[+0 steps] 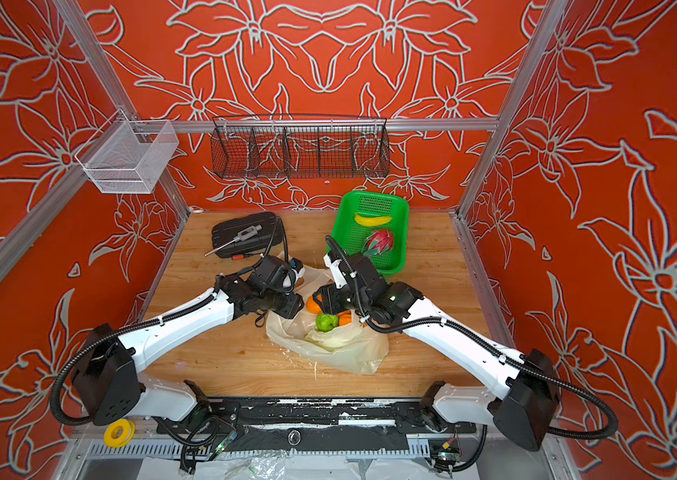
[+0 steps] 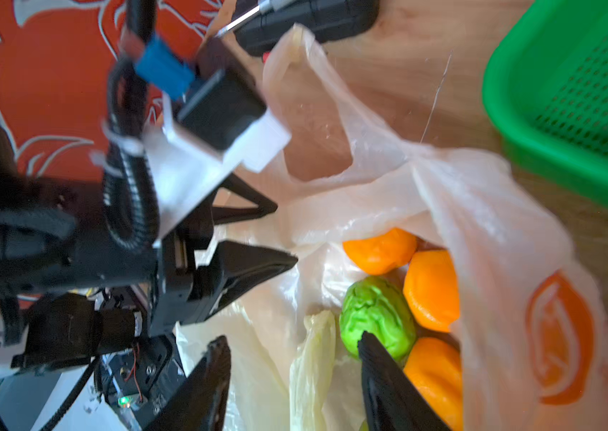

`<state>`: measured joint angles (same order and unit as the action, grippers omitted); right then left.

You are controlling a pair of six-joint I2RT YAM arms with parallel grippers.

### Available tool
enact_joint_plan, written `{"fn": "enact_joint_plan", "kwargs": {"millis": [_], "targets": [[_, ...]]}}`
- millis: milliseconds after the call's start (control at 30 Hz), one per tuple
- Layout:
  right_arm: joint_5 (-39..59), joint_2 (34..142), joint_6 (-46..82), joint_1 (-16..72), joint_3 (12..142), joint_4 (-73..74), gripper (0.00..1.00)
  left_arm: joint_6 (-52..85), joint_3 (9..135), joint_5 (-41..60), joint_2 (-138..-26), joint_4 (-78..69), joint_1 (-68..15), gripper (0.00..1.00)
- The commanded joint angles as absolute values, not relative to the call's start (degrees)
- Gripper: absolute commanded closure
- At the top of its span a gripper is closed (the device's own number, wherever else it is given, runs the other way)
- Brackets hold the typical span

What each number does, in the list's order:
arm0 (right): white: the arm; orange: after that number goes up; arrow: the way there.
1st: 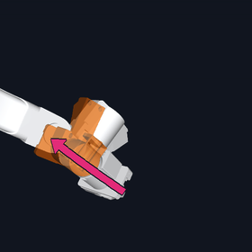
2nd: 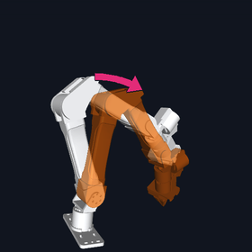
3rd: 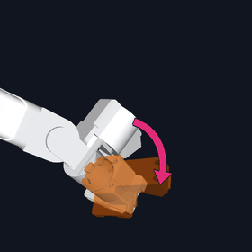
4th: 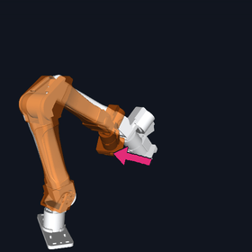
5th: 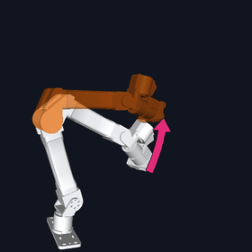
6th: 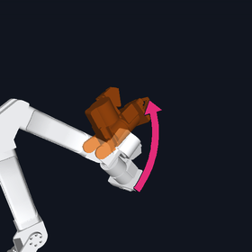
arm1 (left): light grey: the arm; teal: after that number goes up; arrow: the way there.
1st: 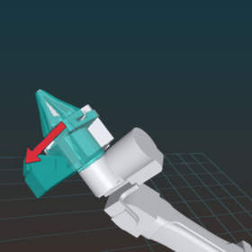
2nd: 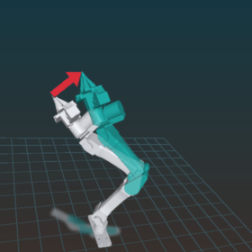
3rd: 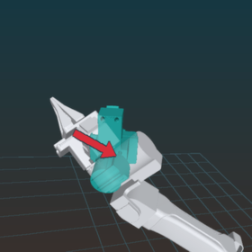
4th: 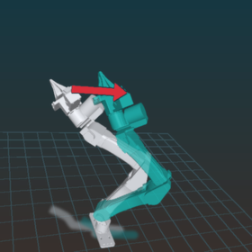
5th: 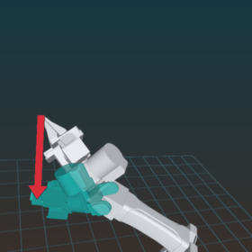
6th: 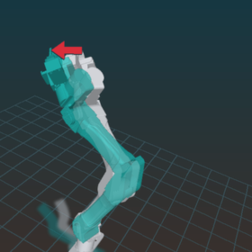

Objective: Untie the knot of the plastic bag and take out the fruit
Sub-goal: 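Move the right gripper back into the bag toward the green pear, then grasp the green pear with the right gripper while the left gripper holds the bag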

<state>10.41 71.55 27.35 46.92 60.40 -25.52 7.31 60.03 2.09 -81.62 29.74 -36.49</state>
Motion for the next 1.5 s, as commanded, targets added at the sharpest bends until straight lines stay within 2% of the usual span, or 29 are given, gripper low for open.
{"fn": "enact_joint_plan", "kwargs": {"millis": [0,200,367,567,700,833,1033,1167,1367,1467], "targets": [[9.47,73.56,26.16,49.18,60.12,-30.47,0.48,7.45,60.99,2.57,-82.21,29.02,-36.49,0.51],[9.58,73.11,28.58,53.37,54.01,-37.39,0.57,7.76,61.78,3.74,-83.27,29.01,-36.04,0.6],[11.56,70.06,30.11,55.54,47.83,-43.38,0.59,8.9,62.05,7.05,-83.59,29.01,-36.04,0.75],[14.57,68.32,35.13,57.48,40.38,-40.01,0.6,10.92,59.97,11.39,-84.5,26.08,-36.04,0.75],[12.74,69.26,34.53,57.66,41.73,-40.12,0.57,11.73,59.69,12.12,-85.9,26.15,-36.04,0.75],[7.01,68.57,32.48,57.66,47.4,-39.21,0.52,12.88,58.2,12.72,-83.95,25.46,-36.05,0.71],[-2.32,71.9,30.22,57.66,54.84,-33.41,0.46,14.48,55.9,13.63,-78.77,25.76,-36.04,0.54],[-9.07,76.55,28.15,57.63,58.5,-31.76,0.43,16.59,54.66,11.63,-74.55,26.5,-36.08,0.49],[-14.19,86.17,25.27,57.05,63.99,-33.96,0.4,19.7,52.75,7.73,-67.31,29.73,-36.04,0.47],[-14.5,89.55,24.01,56.61,65.12,-34.36,0.3,20.52,50.8,6.97,-63.29,30.19,-36.08,0.45]]}}
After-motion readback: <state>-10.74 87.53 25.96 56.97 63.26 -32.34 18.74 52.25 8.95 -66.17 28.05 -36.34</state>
